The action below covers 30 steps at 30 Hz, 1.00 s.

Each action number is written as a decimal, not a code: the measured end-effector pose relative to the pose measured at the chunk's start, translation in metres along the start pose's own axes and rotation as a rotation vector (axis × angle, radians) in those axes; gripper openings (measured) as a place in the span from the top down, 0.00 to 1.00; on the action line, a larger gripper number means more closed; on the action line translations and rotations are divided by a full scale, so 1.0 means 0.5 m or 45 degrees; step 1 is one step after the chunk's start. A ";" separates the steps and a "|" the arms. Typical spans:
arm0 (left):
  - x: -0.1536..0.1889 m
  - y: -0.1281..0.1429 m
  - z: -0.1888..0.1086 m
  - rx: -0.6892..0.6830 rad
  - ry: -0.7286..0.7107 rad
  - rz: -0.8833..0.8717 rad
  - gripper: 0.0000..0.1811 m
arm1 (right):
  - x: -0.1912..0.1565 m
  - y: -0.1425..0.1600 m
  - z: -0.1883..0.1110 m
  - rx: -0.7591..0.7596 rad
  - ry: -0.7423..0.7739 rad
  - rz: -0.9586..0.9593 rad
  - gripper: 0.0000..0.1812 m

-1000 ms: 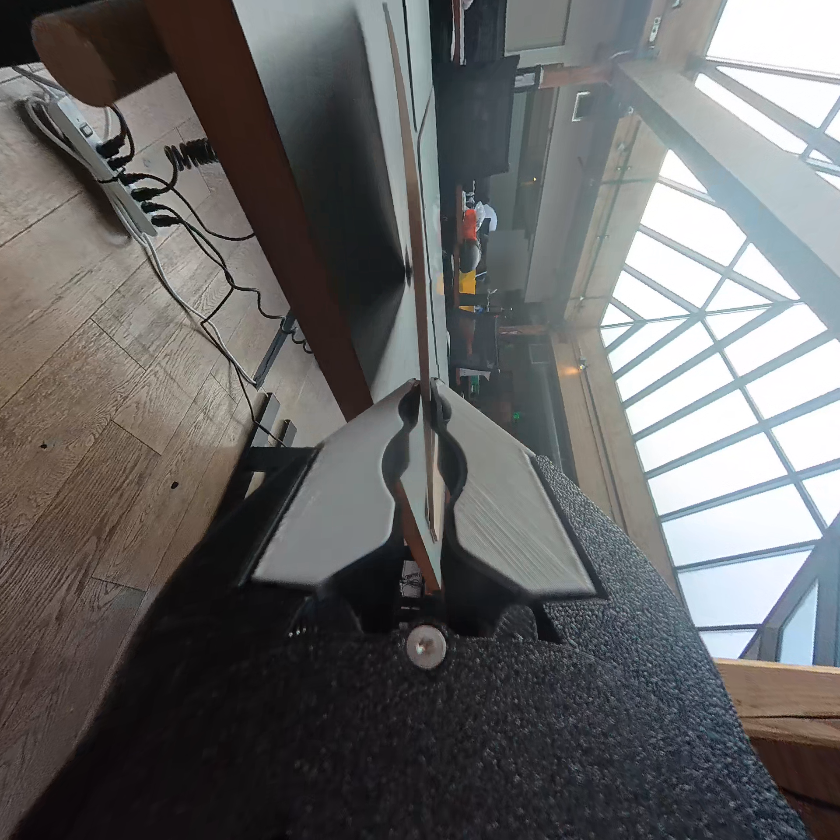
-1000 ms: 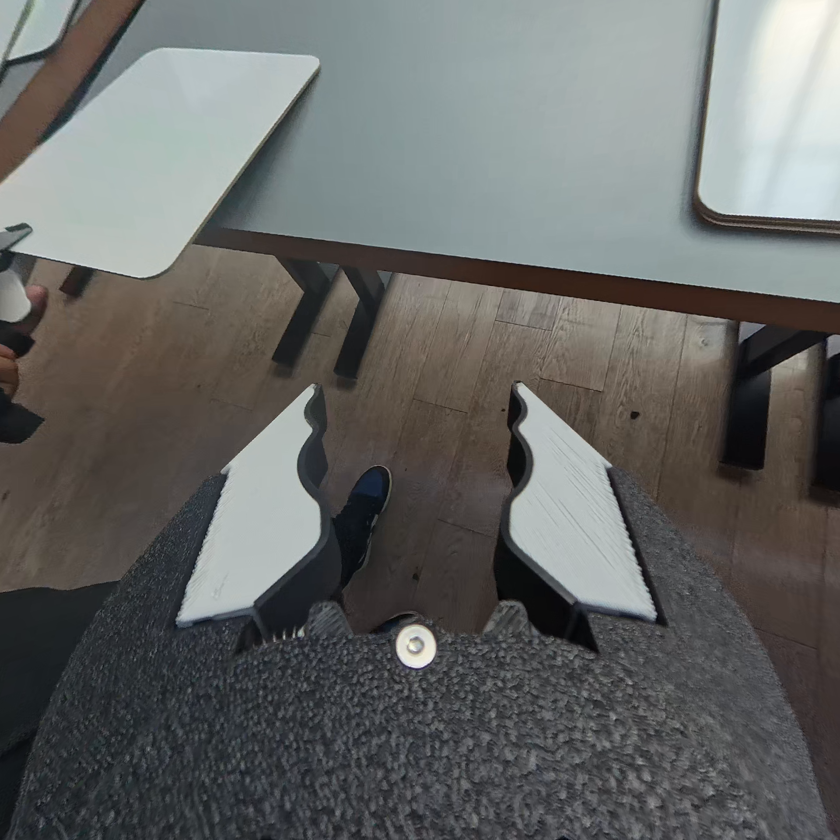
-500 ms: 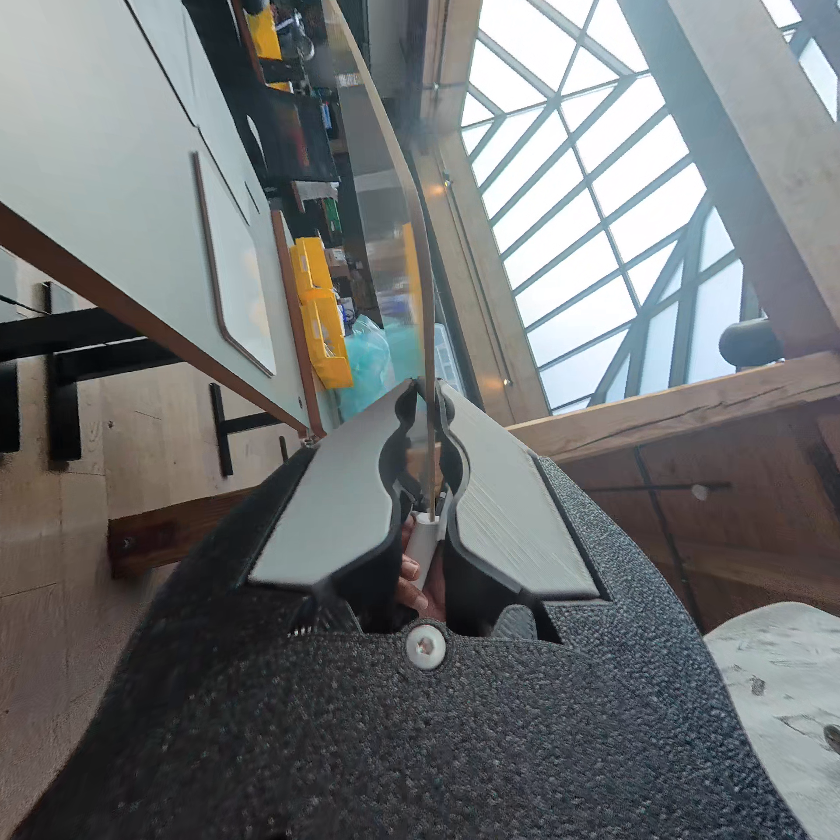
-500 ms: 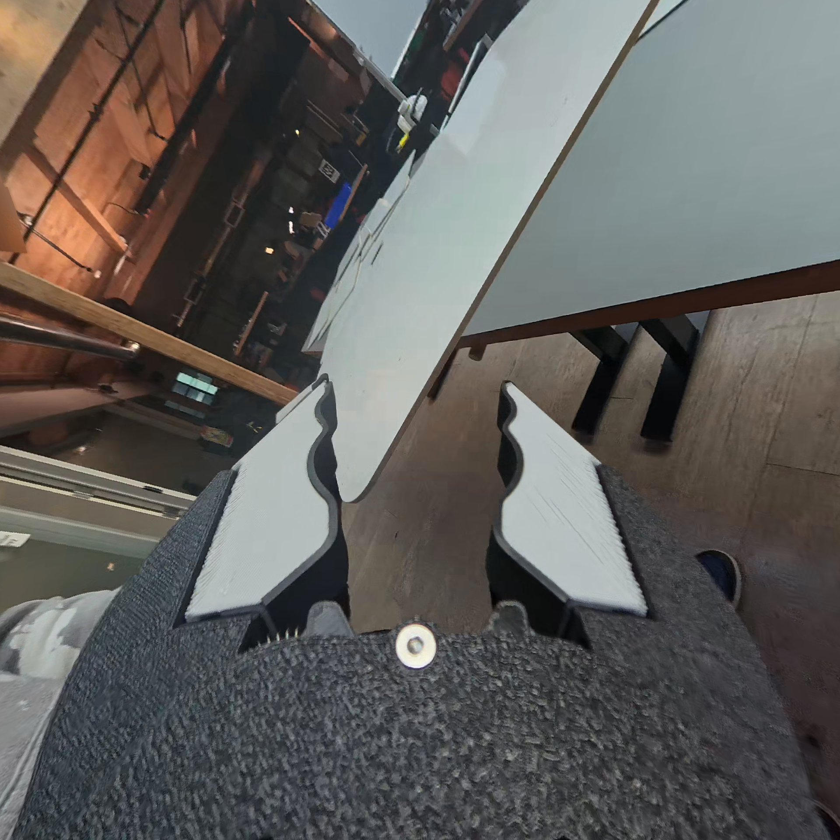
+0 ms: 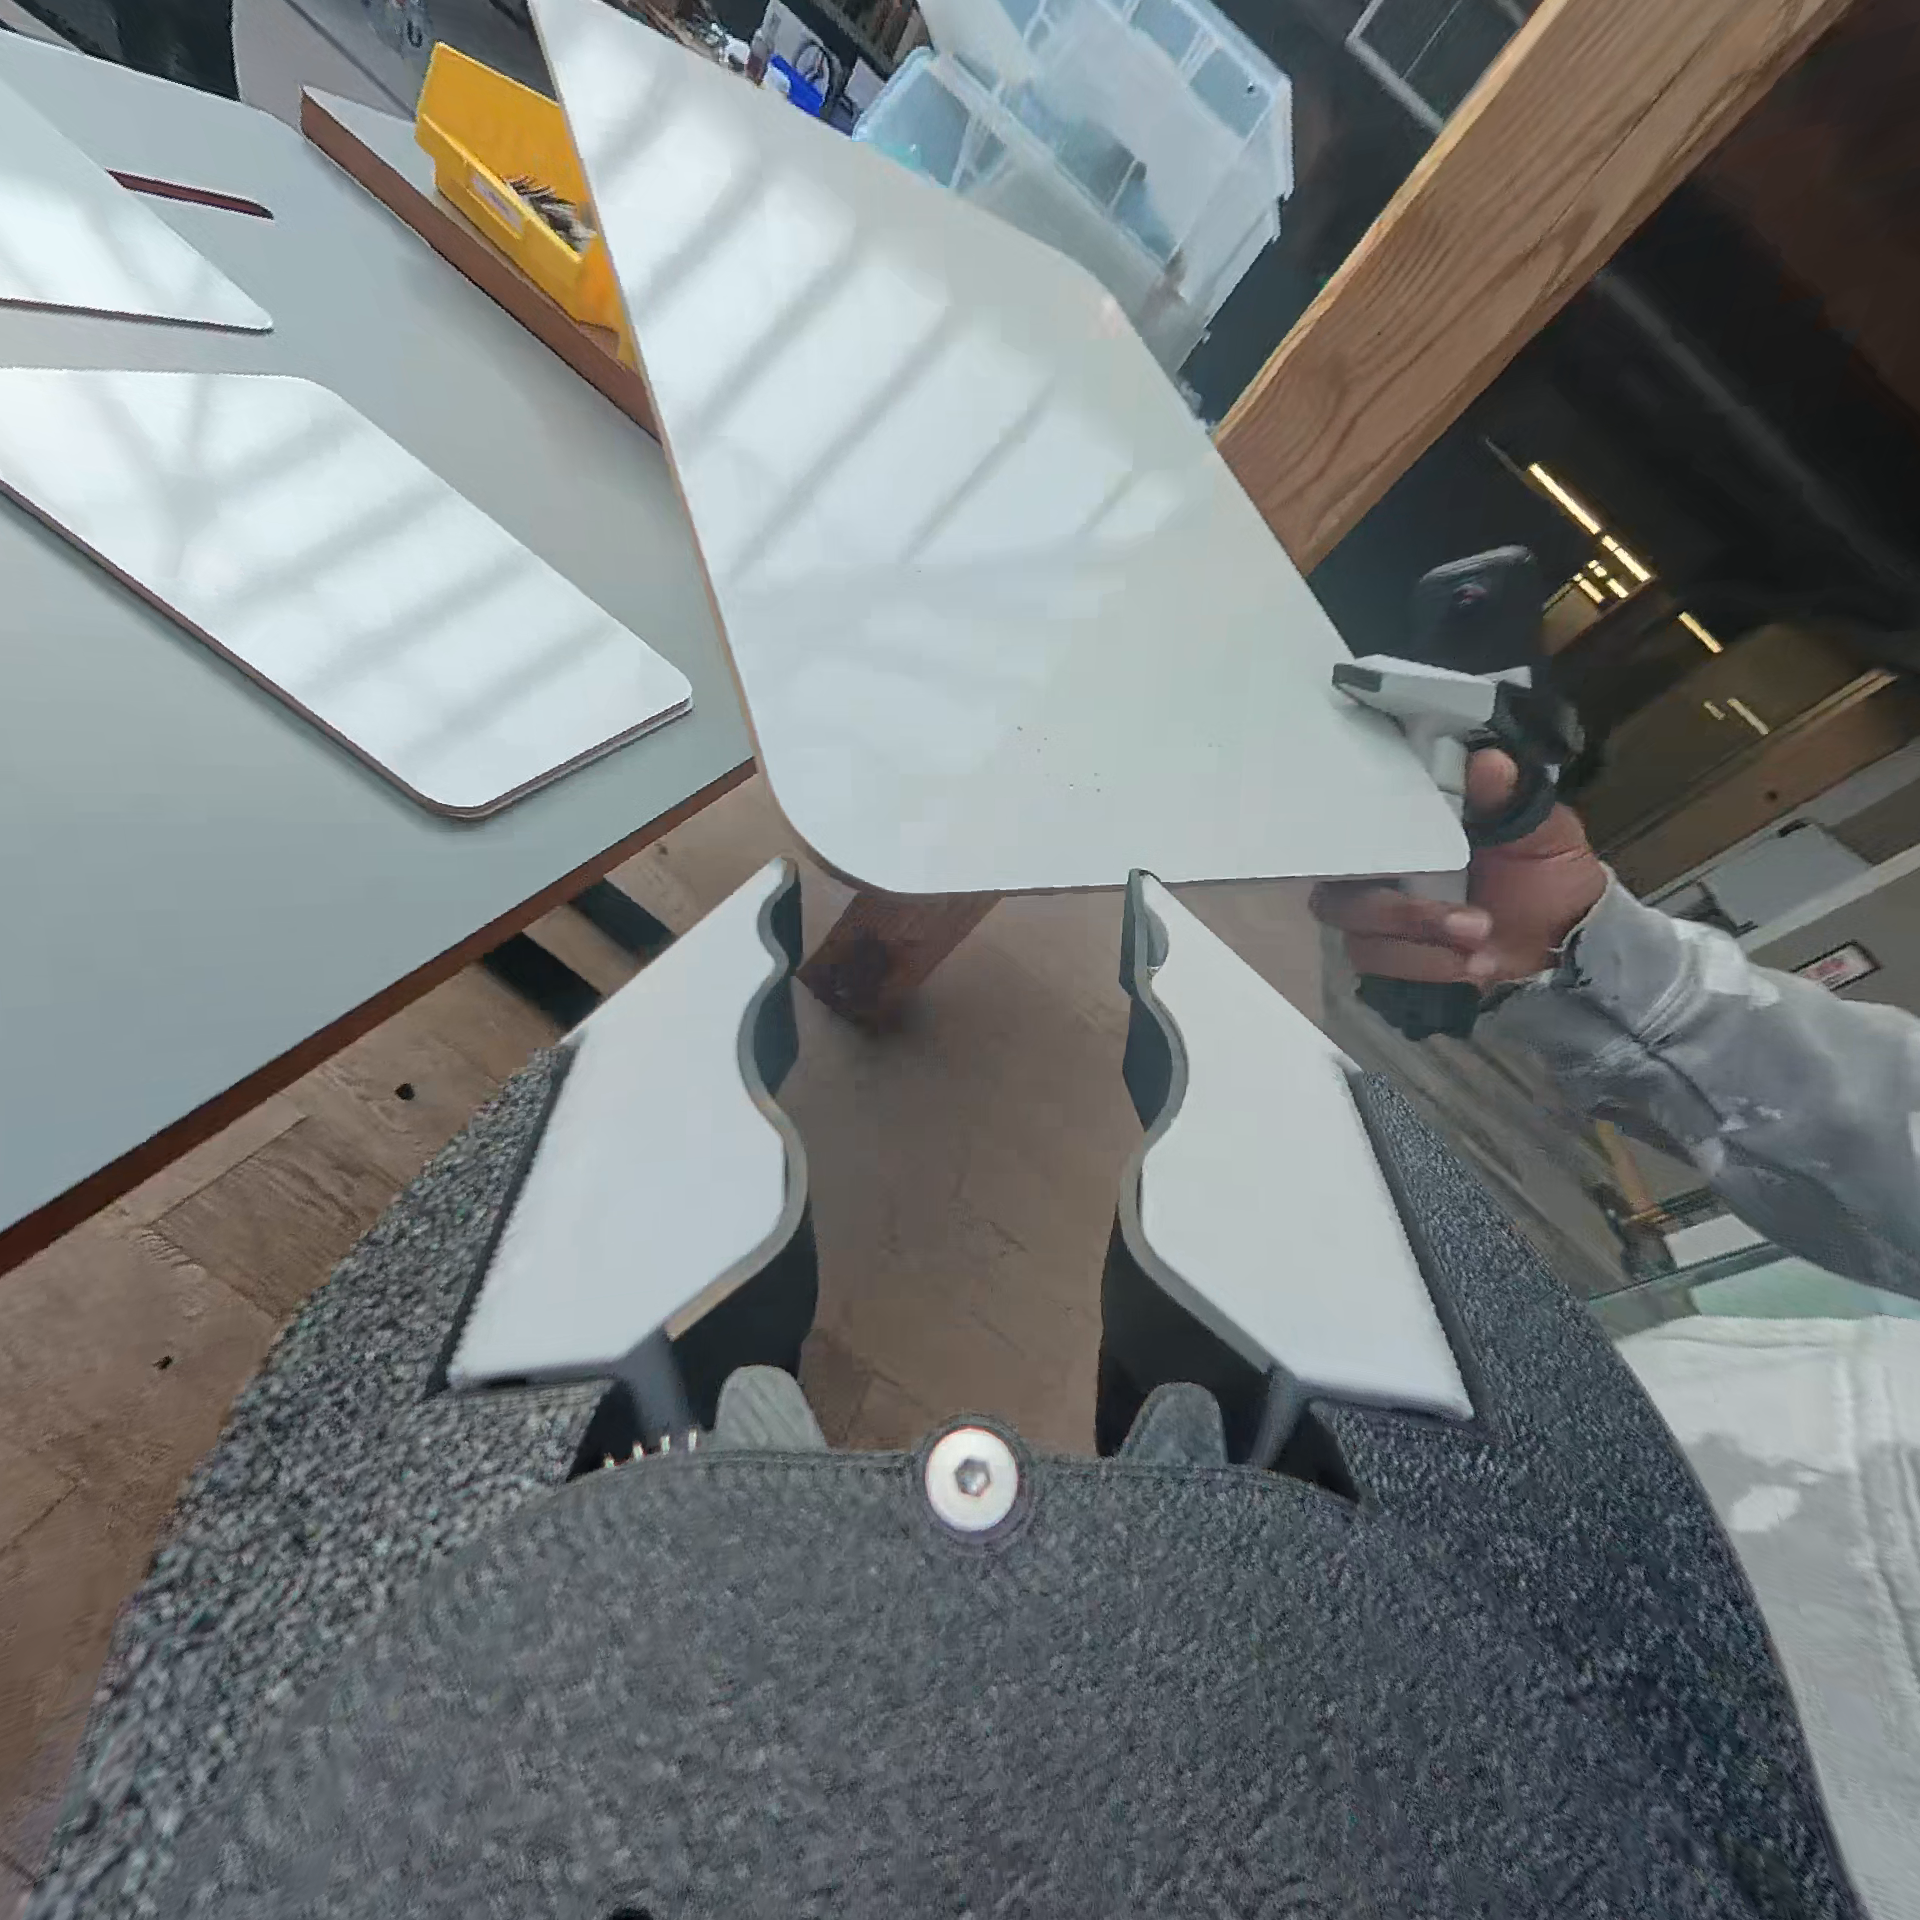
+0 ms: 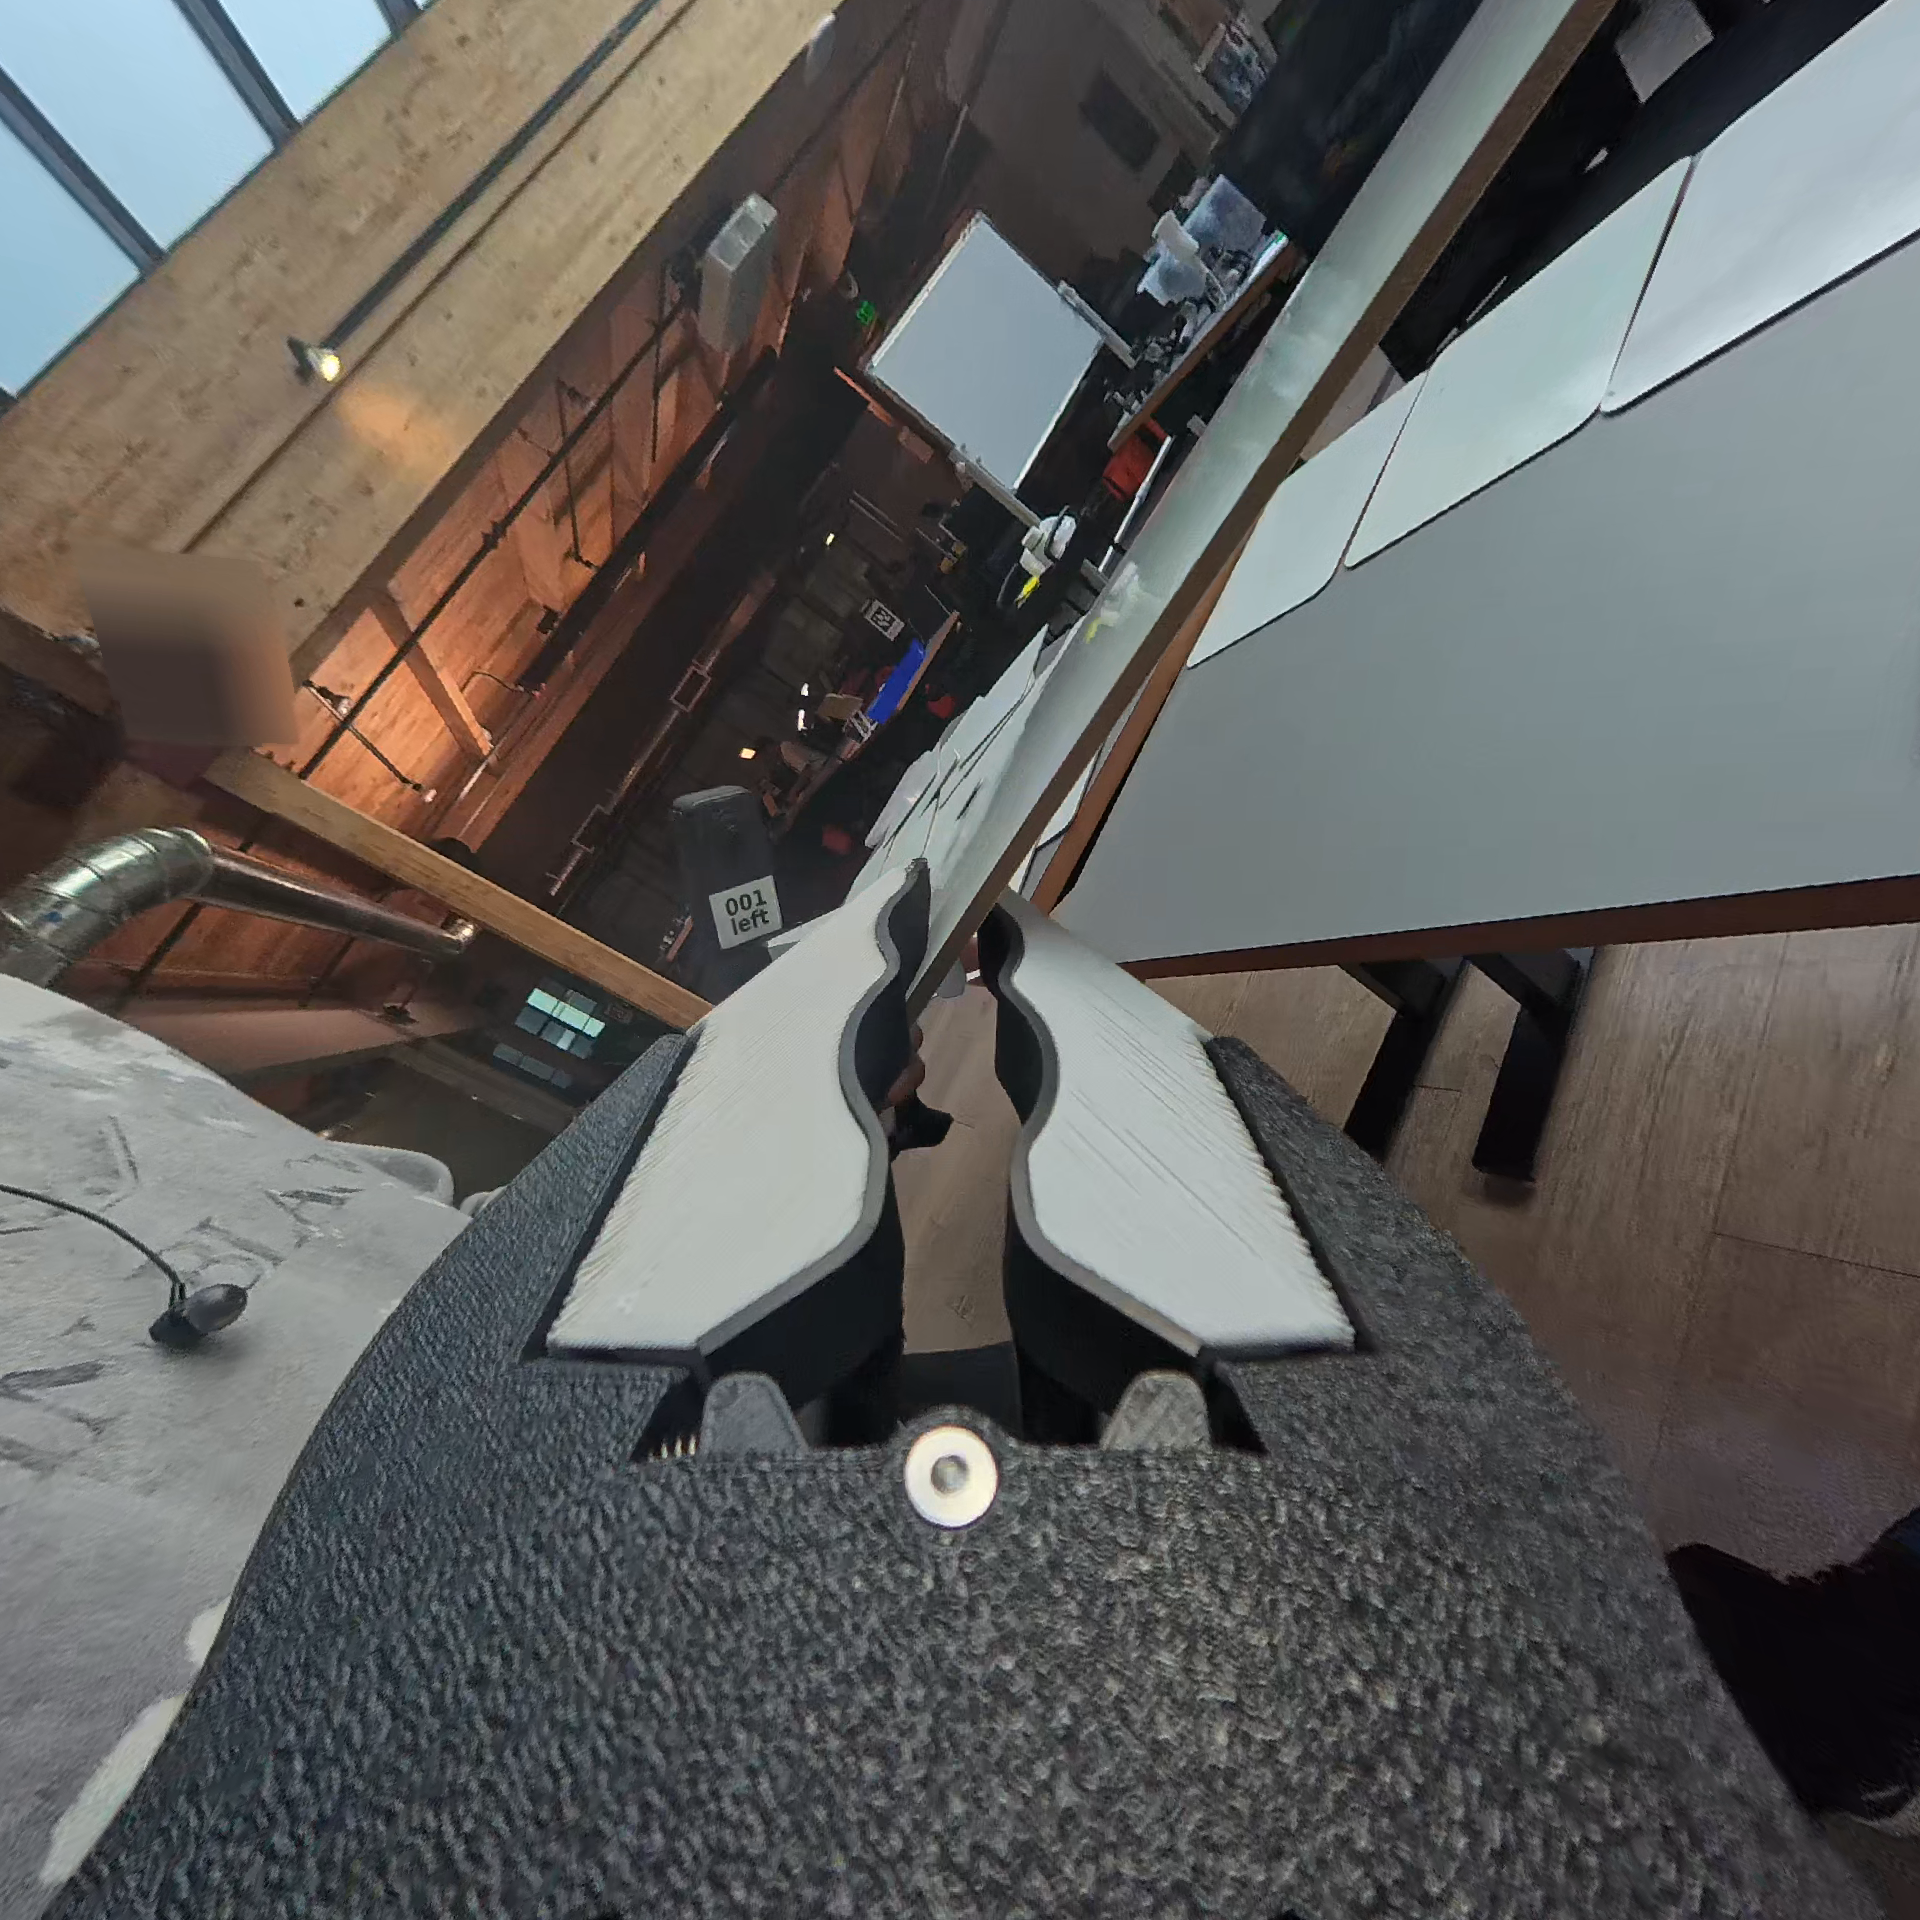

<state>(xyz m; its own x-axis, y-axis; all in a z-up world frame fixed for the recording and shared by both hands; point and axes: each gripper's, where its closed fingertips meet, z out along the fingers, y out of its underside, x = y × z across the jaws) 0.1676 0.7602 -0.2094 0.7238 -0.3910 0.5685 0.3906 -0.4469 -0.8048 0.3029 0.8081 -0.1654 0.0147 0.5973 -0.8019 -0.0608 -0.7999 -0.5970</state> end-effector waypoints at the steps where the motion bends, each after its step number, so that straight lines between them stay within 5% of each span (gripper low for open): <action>1: -0.013 -0.005 0.020 -0.031 -0.031 0.053 0.66 | 0.015 -0.019 -0.015 -0.006 -0.002 -0.019 0.96; 8: -0.138 -0.080 0.139 -0.114 -0.302 0.382 0.61 | 0.173 -0.157 -0.057 -0.216 -0.045 -0.090 0.96; 17: -0.327 -0.197 0.277 -0.108 -0.500 0.393 0.60 | 0.452 -0.271 0.018 -0.627 -0.070 0.087 0.96; 24: -0.417 -0.207 0.310 -0.191 -0.601 0.284 0.61 | 0.645 -0.286 0.133 -0.773 -0.050 0.217 0.96; 30: -0.441 -0.169 0.319 -0.244 -0.680 0.184 0.62 | 0.743 -0.299 0.177 -0.897 -0.040 0.273 0.97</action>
<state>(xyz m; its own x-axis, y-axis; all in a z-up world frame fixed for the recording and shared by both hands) 0.0658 1.0126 -0.2940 0.9678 -0.0213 0.2506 0.1930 -0.5762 -0.7942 0.2293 1.1547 -0.3720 0.0450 0.4167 -0.9079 0.5965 -0.7403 -0.3102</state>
